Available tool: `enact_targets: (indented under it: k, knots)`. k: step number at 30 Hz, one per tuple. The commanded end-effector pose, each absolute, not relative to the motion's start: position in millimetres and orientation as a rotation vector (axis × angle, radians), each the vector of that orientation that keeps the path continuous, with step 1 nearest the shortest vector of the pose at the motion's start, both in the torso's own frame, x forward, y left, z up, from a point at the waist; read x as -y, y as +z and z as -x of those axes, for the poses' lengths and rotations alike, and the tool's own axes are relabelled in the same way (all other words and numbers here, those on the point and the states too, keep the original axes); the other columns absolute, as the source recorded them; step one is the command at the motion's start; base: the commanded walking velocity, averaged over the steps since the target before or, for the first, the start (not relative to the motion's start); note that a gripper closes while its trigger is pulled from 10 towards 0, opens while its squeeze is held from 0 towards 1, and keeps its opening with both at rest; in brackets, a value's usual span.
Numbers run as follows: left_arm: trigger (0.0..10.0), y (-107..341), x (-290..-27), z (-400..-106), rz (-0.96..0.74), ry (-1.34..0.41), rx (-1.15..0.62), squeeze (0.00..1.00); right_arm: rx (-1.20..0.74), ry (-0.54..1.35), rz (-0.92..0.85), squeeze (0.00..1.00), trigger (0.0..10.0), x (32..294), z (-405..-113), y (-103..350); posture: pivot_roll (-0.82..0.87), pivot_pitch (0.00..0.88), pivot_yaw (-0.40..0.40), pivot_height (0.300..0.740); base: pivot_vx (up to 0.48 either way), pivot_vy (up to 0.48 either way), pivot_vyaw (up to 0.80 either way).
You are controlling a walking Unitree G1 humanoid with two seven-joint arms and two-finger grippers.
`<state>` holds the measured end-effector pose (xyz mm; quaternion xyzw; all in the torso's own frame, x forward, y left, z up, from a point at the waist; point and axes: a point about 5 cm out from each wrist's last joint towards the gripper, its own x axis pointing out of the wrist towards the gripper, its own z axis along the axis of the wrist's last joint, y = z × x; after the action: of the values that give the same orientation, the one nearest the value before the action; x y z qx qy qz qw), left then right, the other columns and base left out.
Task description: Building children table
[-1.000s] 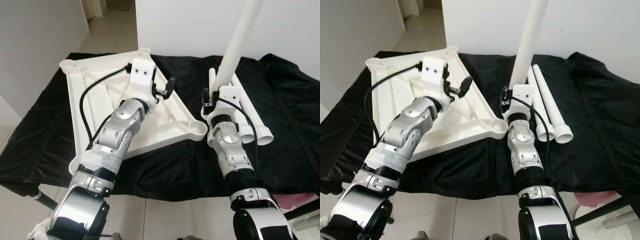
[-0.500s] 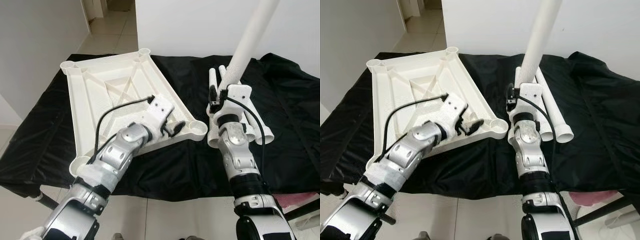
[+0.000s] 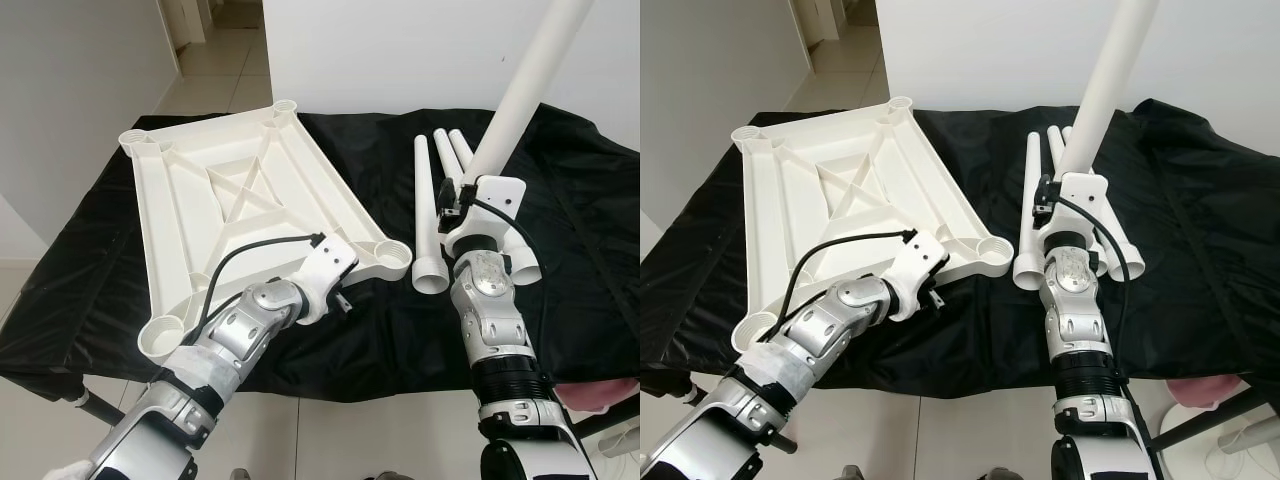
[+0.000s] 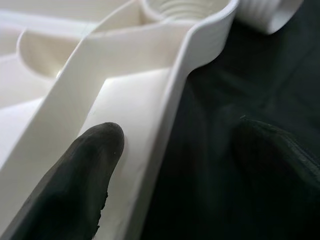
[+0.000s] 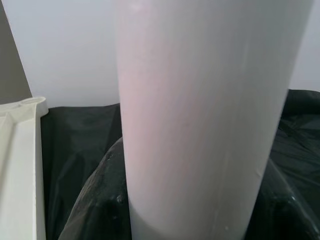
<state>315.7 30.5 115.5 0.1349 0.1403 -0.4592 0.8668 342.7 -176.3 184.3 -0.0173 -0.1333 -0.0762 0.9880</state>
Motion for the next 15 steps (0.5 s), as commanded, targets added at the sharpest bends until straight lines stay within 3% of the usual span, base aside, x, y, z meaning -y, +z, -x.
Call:
enact_targets:
  k: [1, 8, 9, 10, 11, 15]
  knots:
    - [10.0, 115.6, -31.5, -317.9, -0.282, -1.033, -0.315, 0.00, 0.269, -0.152, 0.044, 0.00, 10.0, 175.7, -343.4, 186.6, -0.08, 0.000, 0.056, 0.740, 0.000, 0.000, 0.00]
    - [10.0, 120.3, -30.5, -322.7, -0.222, -1.036, -0.318, 0.00, 0.255, -0.146, 0.050, 0.00, 10.0, 173.9, -343.7, 185.3, -0.08, 0.000, 0.052, 0.740, 0.000, 0.000, 0.00]
    - [4.3, 122.1, -30.3, -323.1, -0.195, -1.045, -0.323, 0.00, 0.252, -0.143, 0.052, 0.00, 10.0, 173.6, -344.1, 185.0, -0.08, 0.000, 0.052, 0.740, 0.000, 0.000, 0.00]
    - [4.3, 122.1, -30.3, -323.1, -0.195, -1.045, -0.323, 0.00, 0.252, -0.143, 0.052, 0.00, 10.0, 173.6, -344.1, 185.0, -0.08, 0.000, 0.052, 0.740, 0.000, 0.000, 0.00]
    - [0.0, 123.6, -30.9, -321.4, -0.172, -1.072, -0.328, 0.00, 0.250, -0.141, 0.054, 0.00, 10.0, 173.3, -344.3, 185.0, -0.08, 0.000, 0.051, 0.740, 0.000, 0.000, 0.00]
    - [0.0, 125.5, -35.1, -310.8, -0.157, -1.184, -0.323, 0.00, 0.242, -0.142, 0.058, 0.00, 10.0, 174.3, -343.9, 184.6, -0.08, 0.000, 0.051, 0.740, 0.000, 0.000, 0.00]
